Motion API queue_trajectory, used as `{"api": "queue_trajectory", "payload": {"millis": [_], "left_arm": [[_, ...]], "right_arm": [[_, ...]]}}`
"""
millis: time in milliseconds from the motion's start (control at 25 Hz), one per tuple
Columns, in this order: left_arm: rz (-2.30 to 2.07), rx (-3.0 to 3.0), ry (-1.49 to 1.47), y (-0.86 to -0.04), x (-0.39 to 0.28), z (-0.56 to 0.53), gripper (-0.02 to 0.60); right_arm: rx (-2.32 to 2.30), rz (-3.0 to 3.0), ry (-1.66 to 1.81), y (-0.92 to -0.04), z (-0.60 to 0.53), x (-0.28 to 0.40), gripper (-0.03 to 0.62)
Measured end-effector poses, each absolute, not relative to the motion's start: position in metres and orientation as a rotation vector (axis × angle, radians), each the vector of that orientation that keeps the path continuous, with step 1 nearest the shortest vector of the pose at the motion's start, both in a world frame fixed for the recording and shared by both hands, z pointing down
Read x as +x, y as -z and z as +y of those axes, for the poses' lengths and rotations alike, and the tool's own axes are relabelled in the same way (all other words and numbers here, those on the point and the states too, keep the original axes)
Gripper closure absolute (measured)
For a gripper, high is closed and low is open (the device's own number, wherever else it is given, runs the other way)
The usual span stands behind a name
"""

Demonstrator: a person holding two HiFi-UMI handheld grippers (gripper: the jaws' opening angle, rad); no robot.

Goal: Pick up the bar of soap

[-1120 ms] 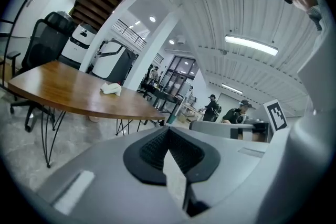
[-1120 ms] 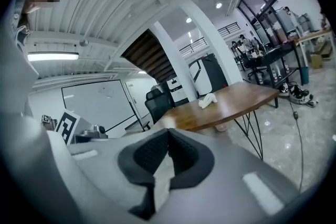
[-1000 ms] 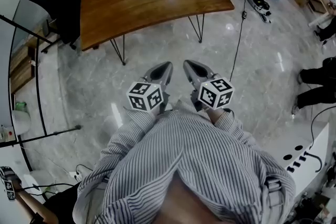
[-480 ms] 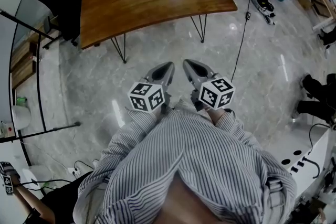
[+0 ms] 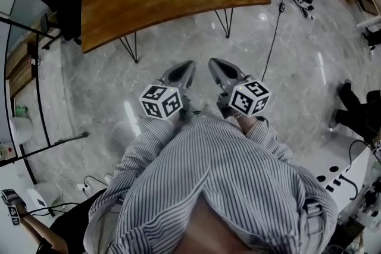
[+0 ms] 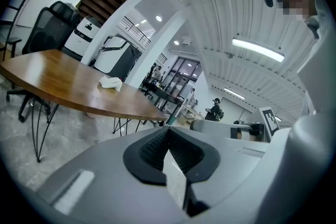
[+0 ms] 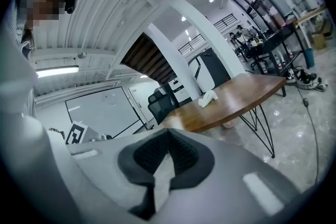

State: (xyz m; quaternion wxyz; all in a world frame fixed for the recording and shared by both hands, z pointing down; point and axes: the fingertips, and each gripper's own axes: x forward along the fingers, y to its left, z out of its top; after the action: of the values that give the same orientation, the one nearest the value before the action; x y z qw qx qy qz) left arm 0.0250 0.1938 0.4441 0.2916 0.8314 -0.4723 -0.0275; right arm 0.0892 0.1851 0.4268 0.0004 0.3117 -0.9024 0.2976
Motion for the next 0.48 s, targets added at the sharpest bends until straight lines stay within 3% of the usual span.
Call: {"api": "queue_trajectory", "payload": {"millis": [480], "left_arm": [[-1.264, 2.301, 0.084, -0.422, -0.049, 0.006, 0.577]], "right_arm": [[0.997, -2.842, -0.938, -0.423, 0.009, 0.030, 0.591]]}}
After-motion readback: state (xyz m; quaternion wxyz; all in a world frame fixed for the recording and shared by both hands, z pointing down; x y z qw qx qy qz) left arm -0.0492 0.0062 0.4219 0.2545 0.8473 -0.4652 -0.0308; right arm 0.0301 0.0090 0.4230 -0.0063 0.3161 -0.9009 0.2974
